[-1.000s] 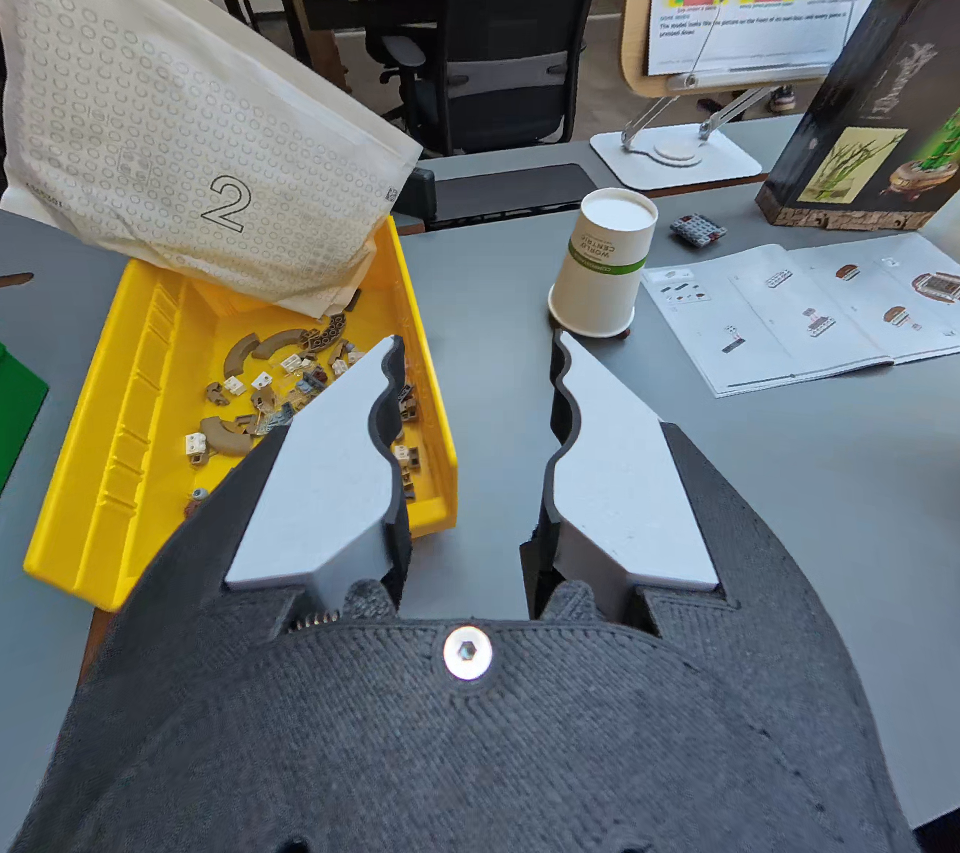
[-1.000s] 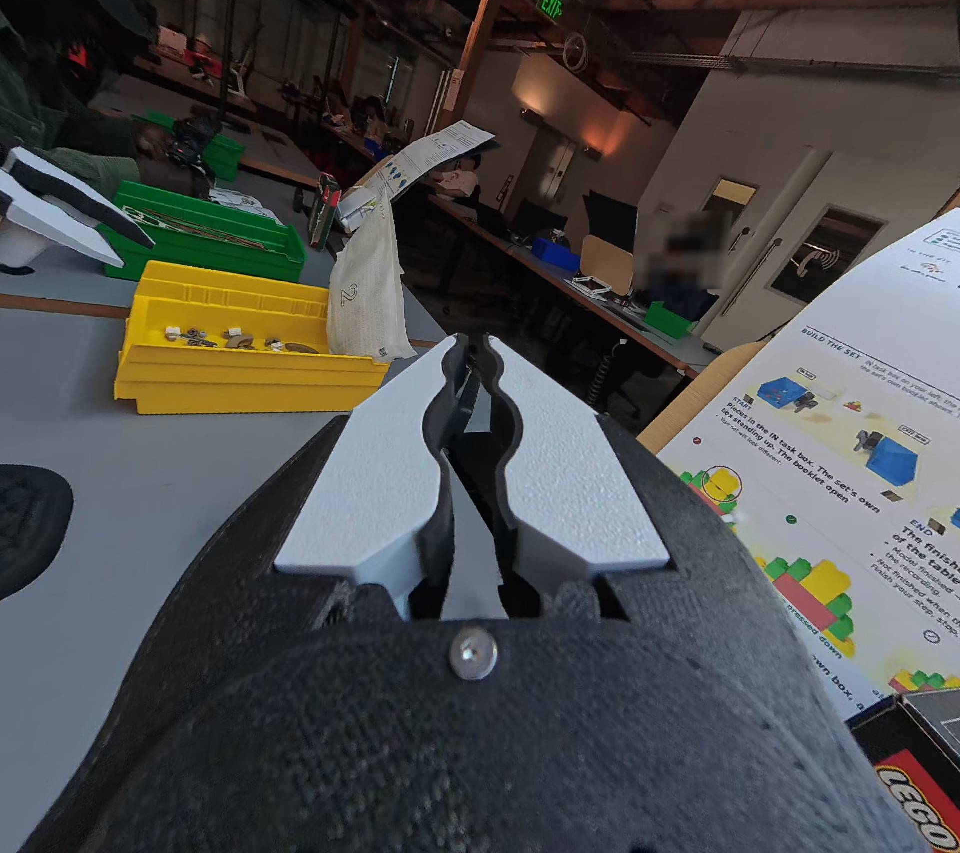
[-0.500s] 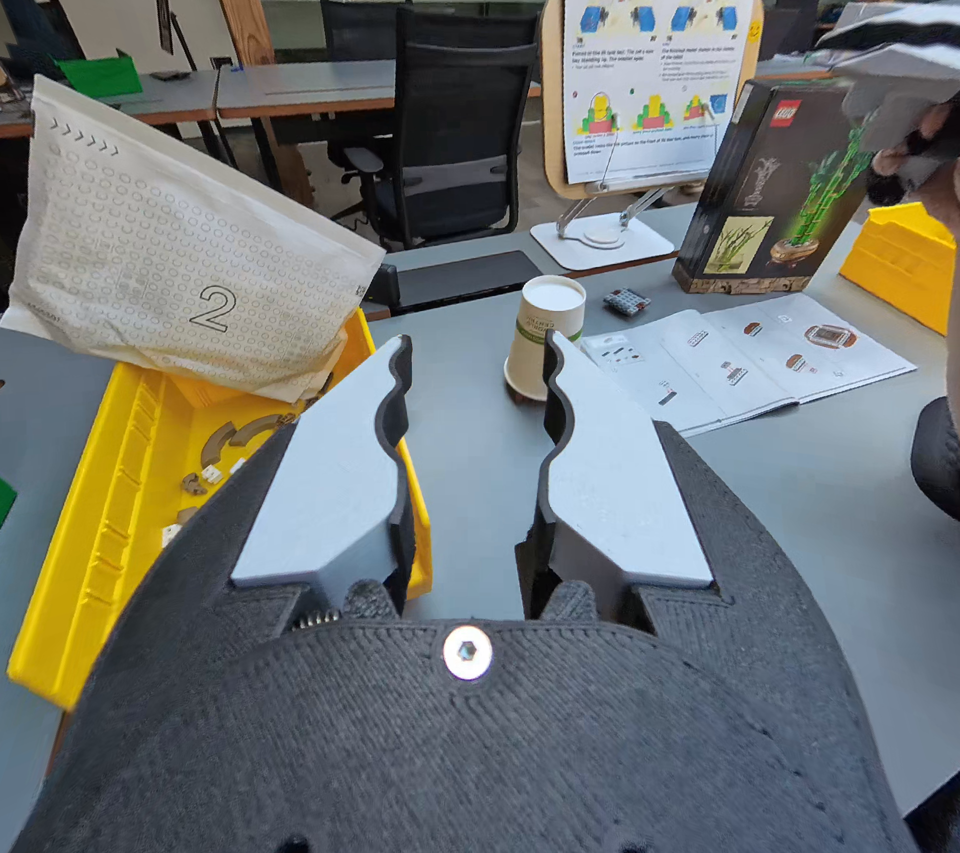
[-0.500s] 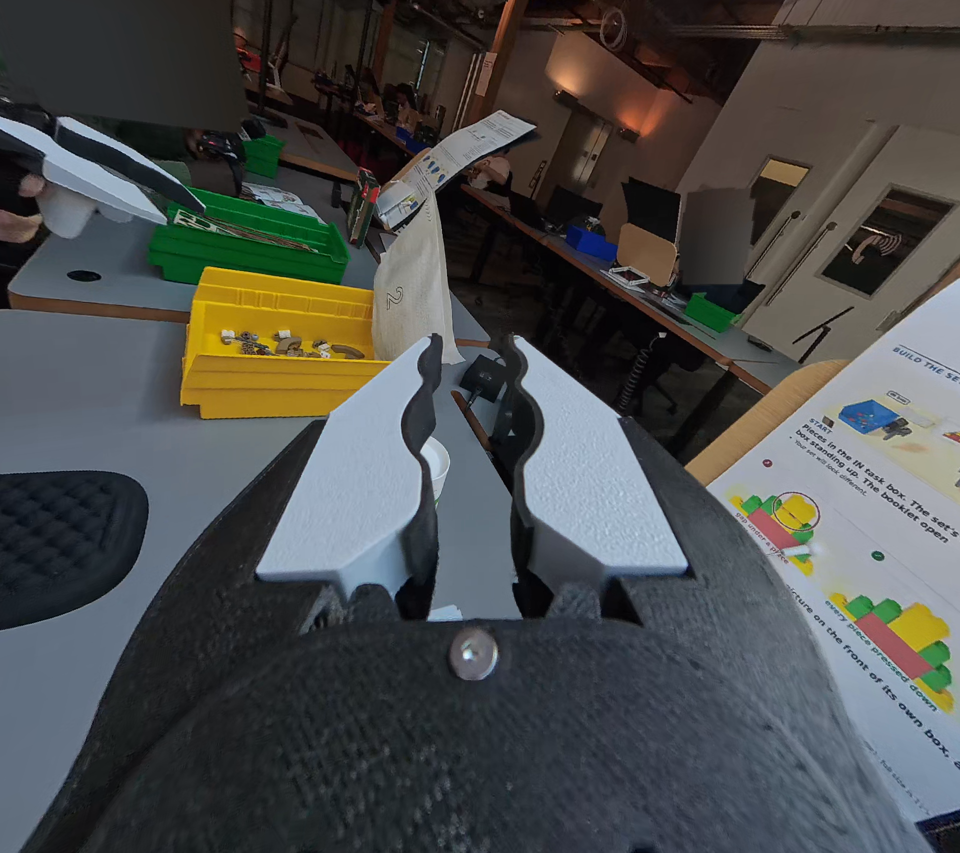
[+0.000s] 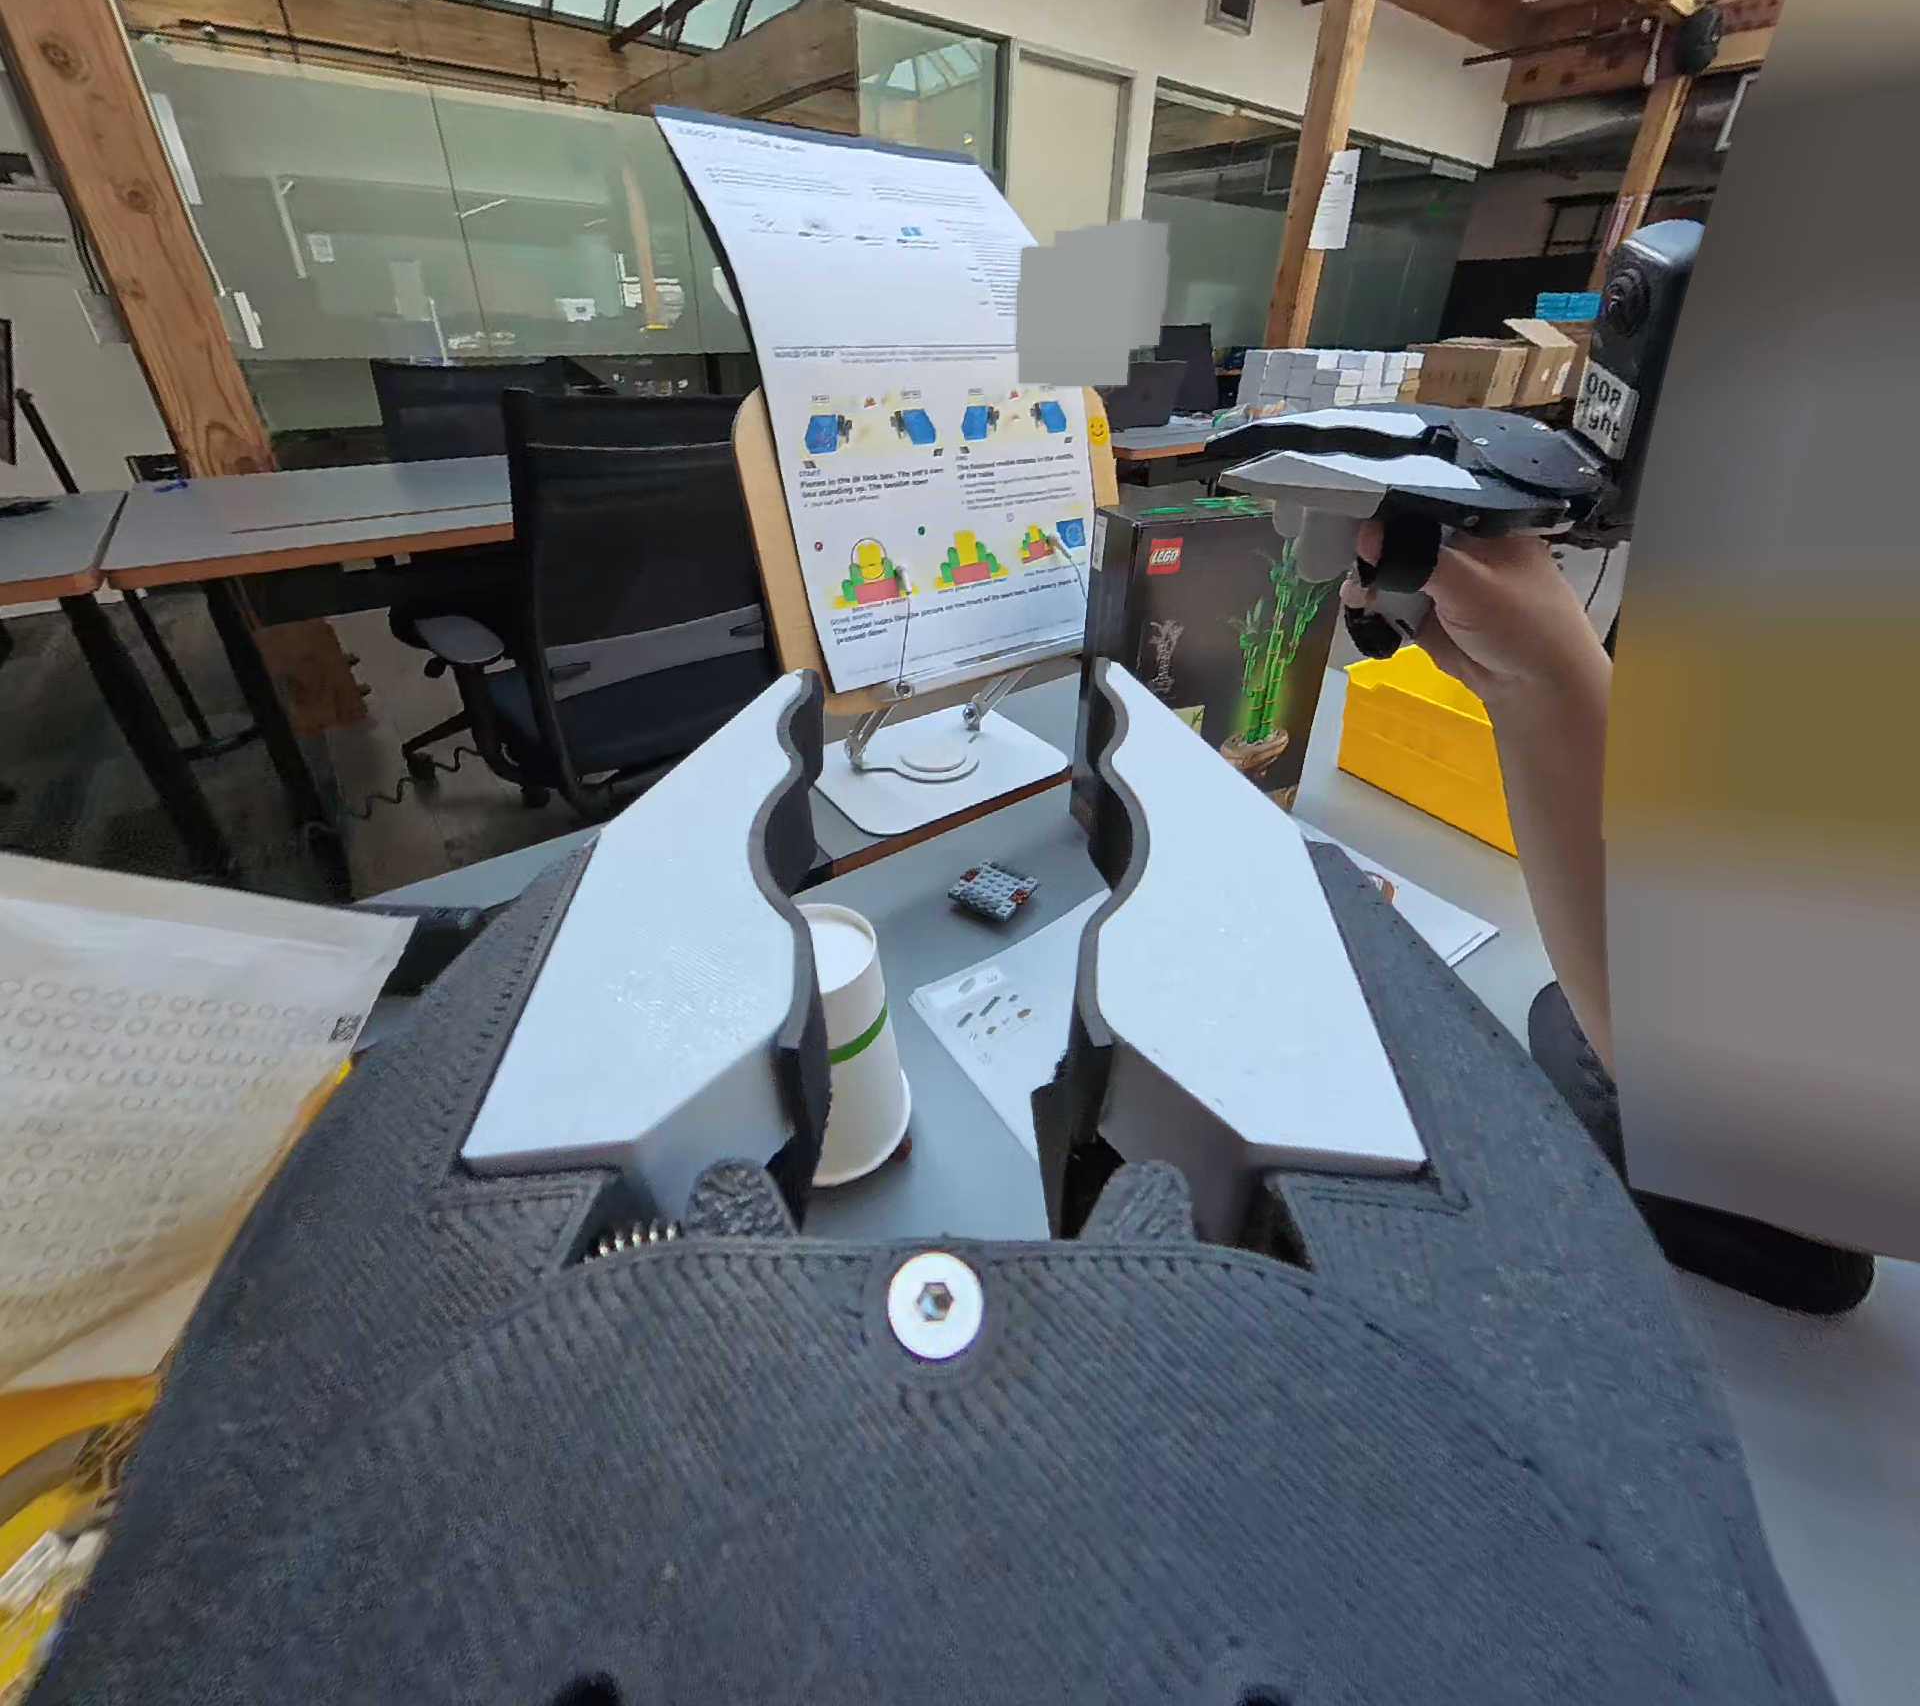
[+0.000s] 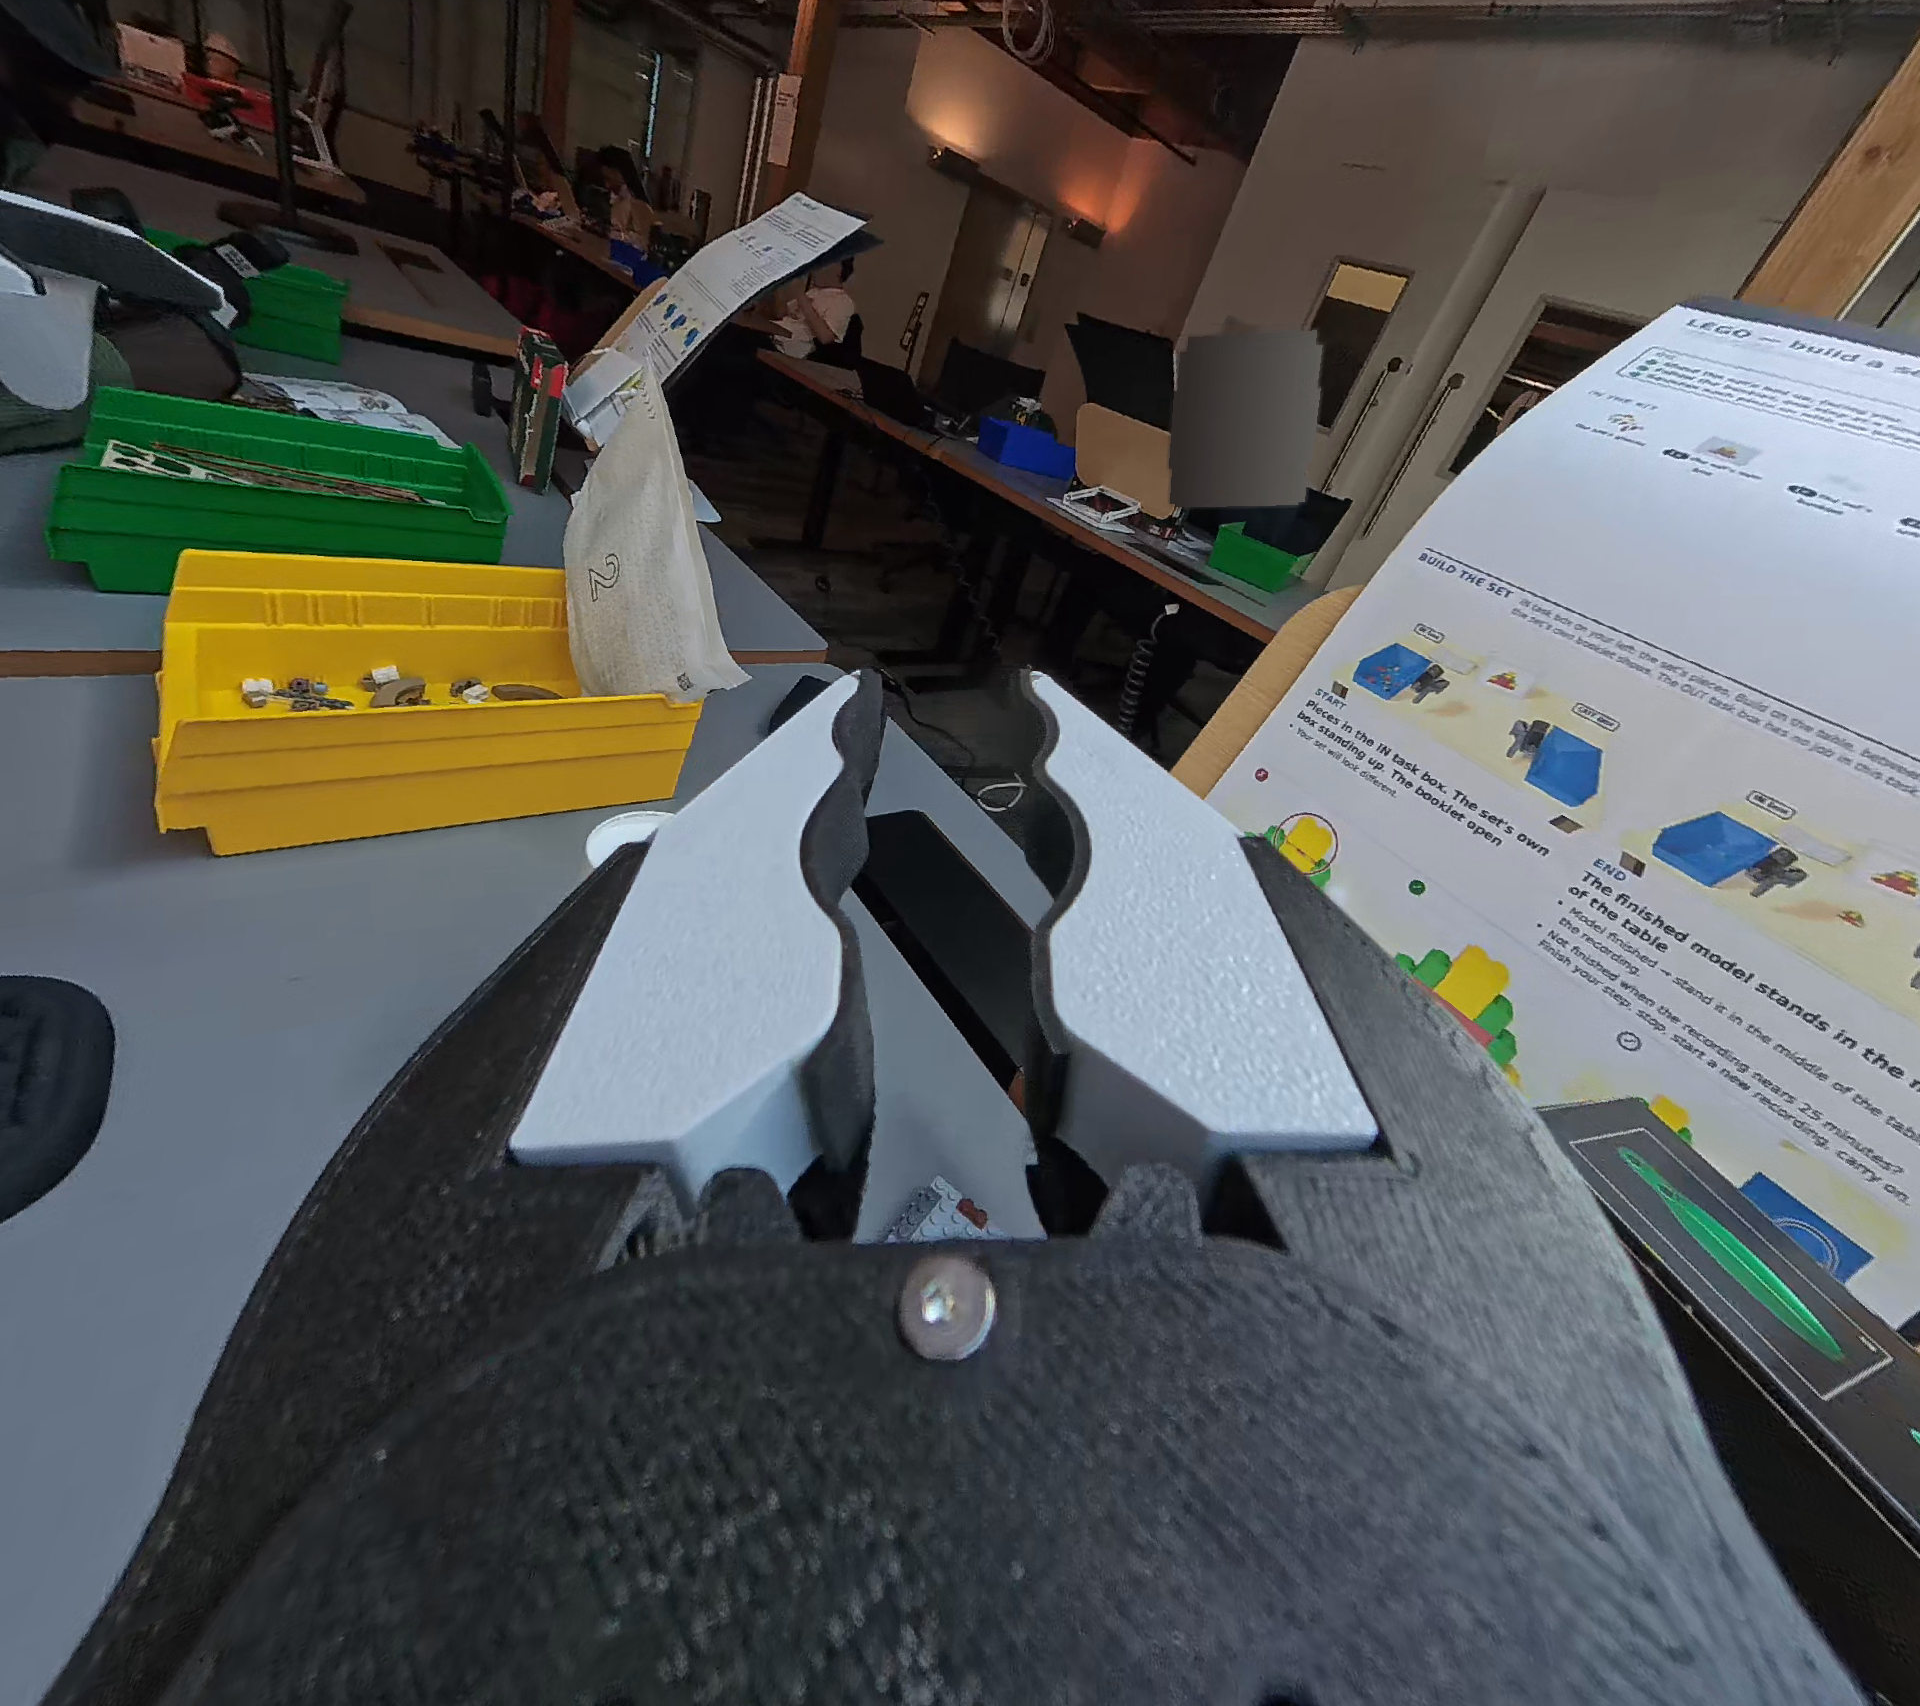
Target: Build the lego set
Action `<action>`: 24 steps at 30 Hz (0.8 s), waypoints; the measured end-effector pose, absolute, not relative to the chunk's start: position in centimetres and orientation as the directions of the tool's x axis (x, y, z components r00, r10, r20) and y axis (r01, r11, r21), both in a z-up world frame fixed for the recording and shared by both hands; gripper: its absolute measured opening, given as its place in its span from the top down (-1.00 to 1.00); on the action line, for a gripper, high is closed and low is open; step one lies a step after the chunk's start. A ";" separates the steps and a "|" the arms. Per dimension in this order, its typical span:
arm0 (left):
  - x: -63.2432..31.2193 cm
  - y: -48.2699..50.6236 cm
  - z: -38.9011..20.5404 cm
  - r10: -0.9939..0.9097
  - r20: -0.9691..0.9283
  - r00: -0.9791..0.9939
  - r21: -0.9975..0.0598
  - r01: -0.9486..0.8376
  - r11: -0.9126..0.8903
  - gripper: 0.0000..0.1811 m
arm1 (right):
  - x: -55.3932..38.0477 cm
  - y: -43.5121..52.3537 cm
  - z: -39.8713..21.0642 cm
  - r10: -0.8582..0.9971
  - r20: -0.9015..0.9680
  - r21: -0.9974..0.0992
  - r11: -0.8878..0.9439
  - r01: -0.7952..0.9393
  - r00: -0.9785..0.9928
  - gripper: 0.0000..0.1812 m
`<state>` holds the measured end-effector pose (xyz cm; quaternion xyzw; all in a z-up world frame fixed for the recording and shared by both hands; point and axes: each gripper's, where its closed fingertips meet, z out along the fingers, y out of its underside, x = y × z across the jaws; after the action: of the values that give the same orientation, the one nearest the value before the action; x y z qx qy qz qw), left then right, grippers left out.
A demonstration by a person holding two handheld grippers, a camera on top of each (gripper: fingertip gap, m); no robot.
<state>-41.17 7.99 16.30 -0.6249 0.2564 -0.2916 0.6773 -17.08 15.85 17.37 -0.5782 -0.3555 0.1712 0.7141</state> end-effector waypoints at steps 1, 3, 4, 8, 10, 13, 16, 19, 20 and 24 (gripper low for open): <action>-40.2 8.1 16.7 -0.730 0.009 0.683 -0.995 0.080 0.062 0.45 | -16.7 15.8 17.5 0.646 0.317 -0.944 0.282 0.169 0.694 0.73; -38.3 8.3 17.5 -0.753 -0.016 0.658 -0.991 0.089 0.100 0.45 | -16.1 15.7 17.9 0.623 0.336 -0.937 0.299 0.183 0.706 0.72; -37.5 8.4 17.8 -0.762 -0.028 0.647 -0.989 0.093 0.116 0.45 | -15.8 15.6 18.0 0.607 0.345 -0.933 0.306 0.191 0.716 0.72; -34.7 8.6 18.4 -0.819 -0.037 0.573 -0.987 0.105 0.118 0.42 | -14.8 14.8 18.8 0.576 0.356 -0.927 0.318 0.200 0.736 0.72; -34.4 8.6 18.4 -0.833 -0.043 0.552 -0.988 0.101 0.118 0.42 | -14.8 14.2 18.7 0.592 0.359 -0.928 0.309 0.208 0.722 0.80; -35.1 9.1 17.9 -0.829 -0.069 0.555 -0.991 0.057 0.121 0.39 | -15.4 14.2 18.5 0.572 0.390 -0.917 0.308 0.252 0.721 0.78; -37.3 10.3 16.8 -0.782 -0.115 0.612 -0.992 -0.030 0.122 0.36 | -17.1 14.5 18.6 0.554 0.412 -0.905 0.340 0.255 0.723 0.72; -41.3 12.5 14.7 -0.671 -0.188 0.717 -0.981 -0.171 0.092 0.33 | -19.7 14.8 17.8 0.588 0.426 -0.900 0.356 0.252 0.688 0.73; -43.0 13.4 13.9 -0.618 -0.212 0.757 -0.972 -0.228 0.053 0.32 | -20.3 15.1 17.4 0.584 0.438 -0.895 0.358 0.267 0.684 0.73; -50.9 16.4 11.6 -0.356 -0.219 0.909 -0.942 -0.292 -0.167 0.14 | -21.0 17.5 14.0 0.559 0.483 -0.874 0.259 0.411 0.674 0.74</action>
<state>-50.92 16.37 11.62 -0.7635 0.2122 -0.0261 0.6093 -21.05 17.48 14.03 -0.6061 -0.4003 0.0540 0.6852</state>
